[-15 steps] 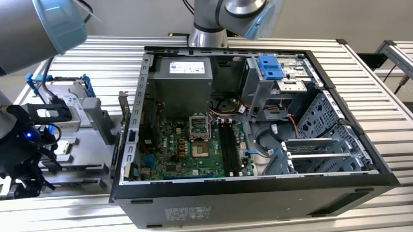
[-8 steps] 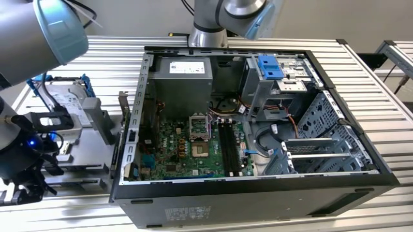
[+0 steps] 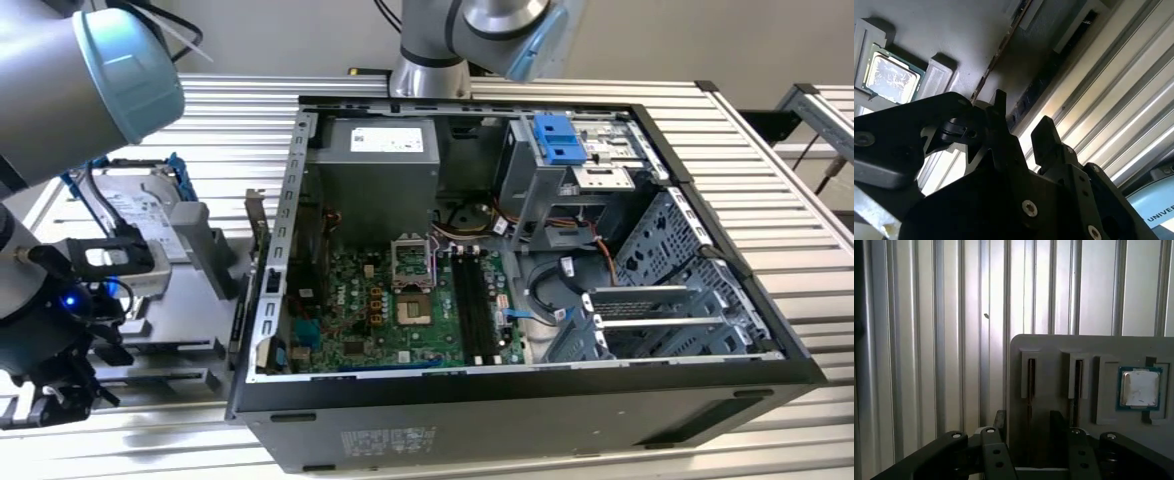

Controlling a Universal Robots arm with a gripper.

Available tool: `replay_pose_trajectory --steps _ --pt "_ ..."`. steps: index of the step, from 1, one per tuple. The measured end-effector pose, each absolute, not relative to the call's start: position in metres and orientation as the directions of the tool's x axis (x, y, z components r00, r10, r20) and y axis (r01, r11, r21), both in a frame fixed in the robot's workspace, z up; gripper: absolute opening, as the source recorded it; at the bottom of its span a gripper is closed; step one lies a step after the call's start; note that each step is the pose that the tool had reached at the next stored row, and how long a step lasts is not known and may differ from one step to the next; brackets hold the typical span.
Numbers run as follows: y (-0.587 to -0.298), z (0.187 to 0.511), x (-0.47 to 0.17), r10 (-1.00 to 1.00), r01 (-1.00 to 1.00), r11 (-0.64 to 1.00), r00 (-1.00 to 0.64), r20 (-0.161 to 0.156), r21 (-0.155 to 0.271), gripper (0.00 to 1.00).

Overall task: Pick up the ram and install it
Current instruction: 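Pick up the ram and move it above insertion slot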

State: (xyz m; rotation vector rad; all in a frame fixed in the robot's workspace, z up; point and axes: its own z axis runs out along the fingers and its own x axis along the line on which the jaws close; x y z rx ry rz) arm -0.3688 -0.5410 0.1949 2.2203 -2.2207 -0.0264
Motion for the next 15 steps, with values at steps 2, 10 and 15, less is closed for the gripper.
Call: replay_pose_trajectory --steps 2,10,15 --pt "-0.541 0.1948 -0.3689 -1.0 -1.0 0.0 0.0 -0.011 0.013 1.0" --pt "-0.541 0.1942 -0.3689 -1.0 -1.0 0.0 0.0 -0.011 0.013 0.0" --pt "-0.541 0.1939 -0.3689 -1.0 -1.0 0.0 0.0 -0.011 0.013 0.0"
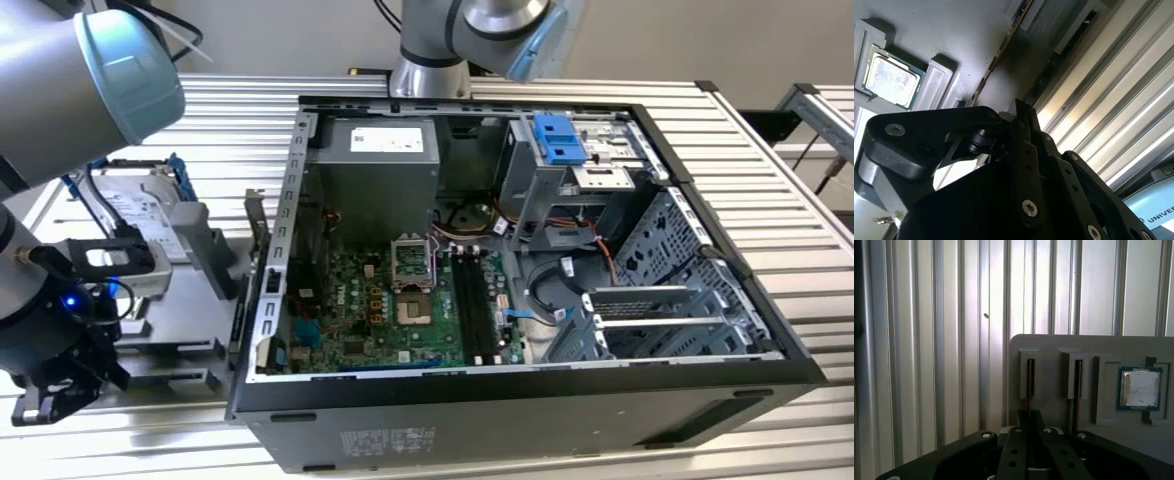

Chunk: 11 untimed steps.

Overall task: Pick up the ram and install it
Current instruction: 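Pick up the ram and move it above insertion slot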

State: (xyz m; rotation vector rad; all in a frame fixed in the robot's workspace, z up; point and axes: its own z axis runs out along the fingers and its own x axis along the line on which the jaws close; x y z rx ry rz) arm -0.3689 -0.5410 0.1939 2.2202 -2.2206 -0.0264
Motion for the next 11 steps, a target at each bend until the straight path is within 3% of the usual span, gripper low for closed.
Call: replay_pose_trajectory --steps 11 --pt "-0.541 0.222 -0.369 -1.0 -1.0 0.0 -0.001 -0.011 0.013 0.0"
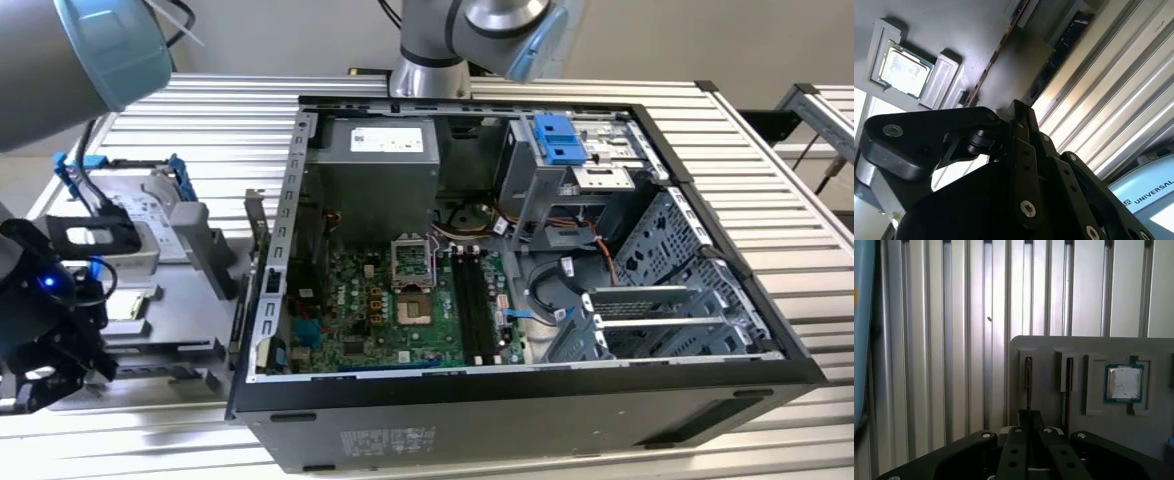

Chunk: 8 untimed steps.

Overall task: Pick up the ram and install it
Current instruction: 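Pick up the ram and move it above insertion slot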

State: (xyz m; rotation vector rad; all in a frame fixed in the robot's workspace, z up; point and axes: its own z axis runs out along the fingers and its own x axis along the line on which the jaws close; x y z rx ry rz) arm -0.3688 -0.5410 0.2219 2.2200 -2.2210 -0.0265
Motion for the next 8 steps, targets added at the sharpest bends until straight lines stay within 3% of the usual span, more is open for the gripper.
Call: replay_pose_trajectory --steps 8 --pt "-0.541 0.246 -0.369 -1.0 -1.0 0.0 -0.001 -0.011 0.013 0.0"
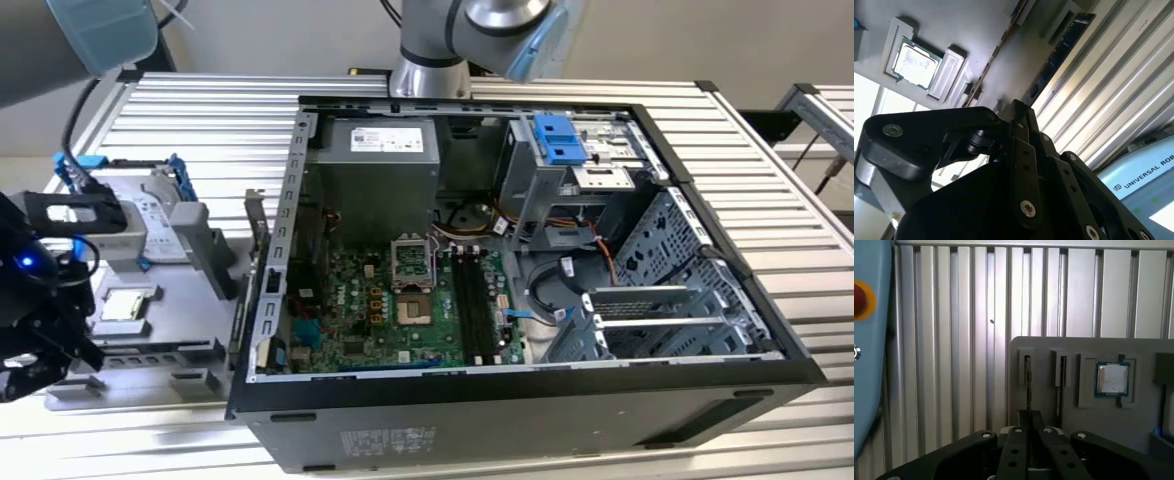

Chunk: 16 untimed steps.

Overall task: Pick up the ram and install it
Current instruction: 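Pick up the ram and move it above insertion slot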

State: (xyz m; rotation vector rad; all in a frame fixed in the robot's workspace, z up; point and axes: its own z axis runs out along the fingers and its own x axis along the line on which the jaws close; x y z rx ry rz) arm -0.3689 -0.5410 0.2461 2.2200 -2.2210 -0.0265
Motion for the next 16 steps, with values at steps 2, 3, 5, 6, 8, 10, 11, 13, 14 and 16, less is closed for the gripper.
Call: replay_pose_trajectory --steps 2,3,5,6,8,10,11,13,14,16 --pt "-0.541 0.255 -0.369 -1.0 -1.0 0.0 -0.001 -0.011 0.013 0.0" --pt "-0.541 0.26 -0.369 -1.0 -1.0 0.0 -0.001 -0.011 0.013 0.0" --pt "-0.541 0.269 -0.369 -1.0 -1.0 0.0 -0.001 -0.011 0.013 0.0" --pt "-0.541 0.273 -0.369 -1.0 -1.0 0.0 -0.001 -0.011 0.013 0.0" --pt "-0.541 0.282 -0.369 -1.0 -1.0 0.0 -0.001 -0.011 0.013 0.0" --pt "-0.541 0.292 -0.369 -1.0 -1.0 0.0 -0.001 -0.011 0.013 0.0" --pt "-0.541 0.296 -0.369 -1.0 -1.0 0.0 -0.001 -0.011 0.013 0.0" --pt "-0.541 0.305 -0.369 -1.0 -1.0 0.0 -0.001 -0.011 0.013 0.0" --pt "-0.541 0.31 -0.369 -1.0 -1.0 0.0 -0.001 -0.011 0.013 0.0" --pt "-0.541 0.319 -0.369 -1.0 -1.0 0.0 -0.001 -0.011 0.013 0.0"
